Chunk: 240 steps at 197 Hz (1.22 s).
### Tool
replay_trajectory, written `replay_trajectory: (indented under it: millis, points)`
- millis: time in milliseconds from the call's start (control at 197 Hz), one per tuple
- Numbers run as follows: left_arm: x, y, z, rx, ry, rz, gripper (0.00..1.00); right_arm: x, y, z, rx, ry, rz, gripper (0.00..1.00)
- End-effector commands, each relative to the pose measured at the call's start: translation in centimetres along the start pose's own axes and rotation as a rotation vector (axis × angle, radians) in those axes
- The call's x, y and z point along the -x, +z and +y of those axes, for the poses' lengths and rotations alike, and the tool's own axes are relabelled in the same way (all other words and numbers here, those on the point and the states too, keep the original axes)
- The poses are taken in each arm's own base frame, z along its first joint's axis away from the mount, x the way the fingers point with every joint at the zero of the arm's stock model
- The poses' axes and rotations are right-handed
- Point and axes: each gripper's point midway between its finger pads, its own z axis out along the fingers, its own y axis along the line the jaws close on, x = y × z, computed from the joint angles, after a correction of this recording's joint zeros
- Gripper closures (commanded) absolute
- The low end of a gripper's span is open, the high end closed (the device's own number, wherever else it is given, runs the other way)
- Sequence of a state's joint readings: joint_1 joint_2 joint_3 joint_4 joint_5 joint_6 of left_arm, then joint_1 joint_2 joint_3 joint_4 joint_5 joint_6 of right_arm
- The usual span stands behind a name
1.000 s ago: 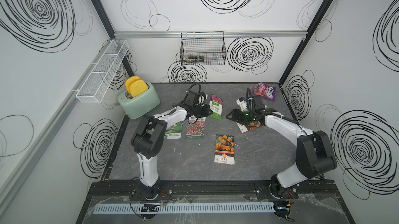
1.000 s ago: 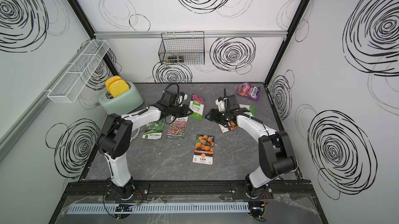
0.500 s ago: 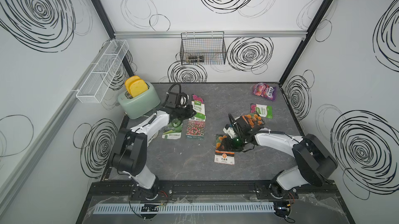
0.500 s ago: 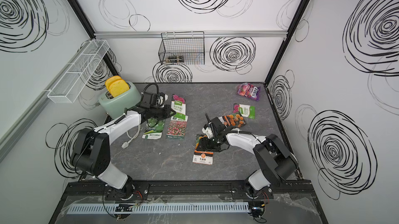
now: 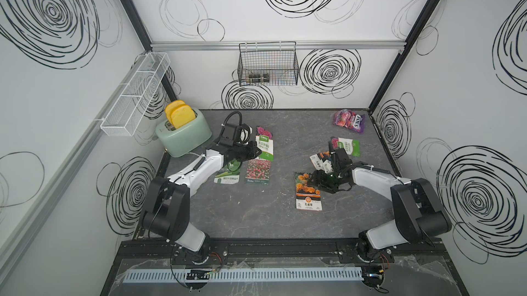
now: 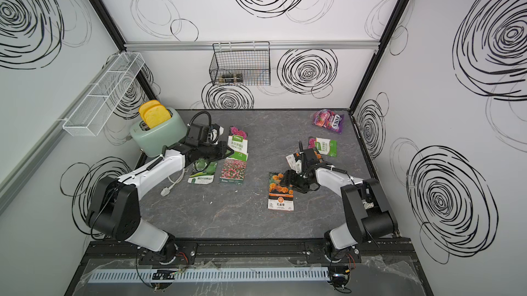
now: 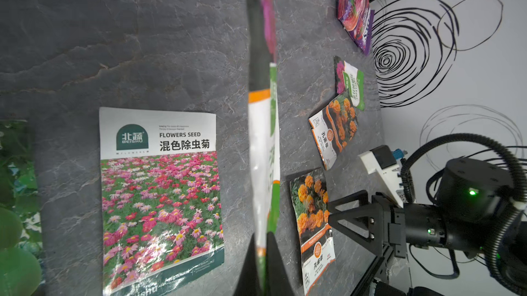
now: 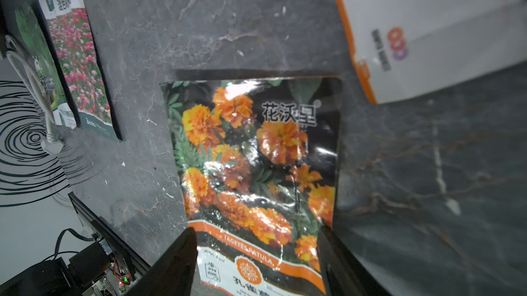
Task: Arrange the seed packets in a row
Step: Move the seed packet to the center of the board.
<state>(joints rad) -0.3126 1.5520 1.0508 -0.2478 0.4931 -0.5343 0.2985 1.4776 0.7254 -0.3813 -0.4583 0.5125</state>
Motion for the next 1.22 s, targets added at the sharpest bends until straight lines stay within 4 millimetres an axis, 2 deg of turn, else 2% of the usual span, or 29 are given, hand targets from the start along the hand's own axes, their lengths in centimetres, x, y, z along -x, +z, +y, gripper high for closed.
replay_trajectory:
  millis: [0,137,233,395,506,608,714,815,942,1073,1210]
  points:
    - [0.0,-0.4,0.0,0.003,0.013,-0.013,1.0,1.0,-1.5,2.8,0.017,-0.071,-0.033,0.31]
    - [0.2,-0.4,0.0,0.006,0.011,-0.018,1.0,0.9,-1.2,7.0,0.094,-0.15,-0.009,0.31]
    - [0.4,-0.3,0.1,0.008,0.004,-0.02,1.0,0.0,0.1,8.0,0.123,-0.157,0.037,0.31]
    - [0.4,0.1,0.0,0.01,-0.001,-0.015,1.0,-1.8,2.5,6.5,0.14,-0.125,0.121,0.31]
    - [0.5,0.3,-0.2,0.012,-0.001,-0.018,1.0,-2.4,3.1,5.2,0.116,-0.119,0.153,0.31]
    - [0.3,0.8,-0.5,0.011,0.005,-0.007,1.0,-2.3,3.2,3.3,0.092,-0.074,0.16,0.31]
    - [-0.1,1.5,-0.9,0.014,0.007,0.007,1.0,-1.6,2.4,0.6,0.075,0.008,0.133,0.32]
    - [-1.3,2.5,-1.5,0.019,0.011,0.037,1.0,-0.6,1.0,-1.6,0.052,0.067,0.074,0.32]
    - [-3.3,3.9,-2.0,0.029,0.004,0.076,1.0,0.6,-0.5,-2.9,0.041,0.114,0.01,0.32]
    - [-5.9,5.5,-2.1,0.047,-0.007,0.121,1.0,1.5,-1.6,-3.0,0.048,0.121,-0.034,0.32]
    - [-7.9,7.0,-1.8,0.076,-0.02,0.151,1.0,2.6,-2.7,-1.5,0.084,0.091,-0.053,0.31]
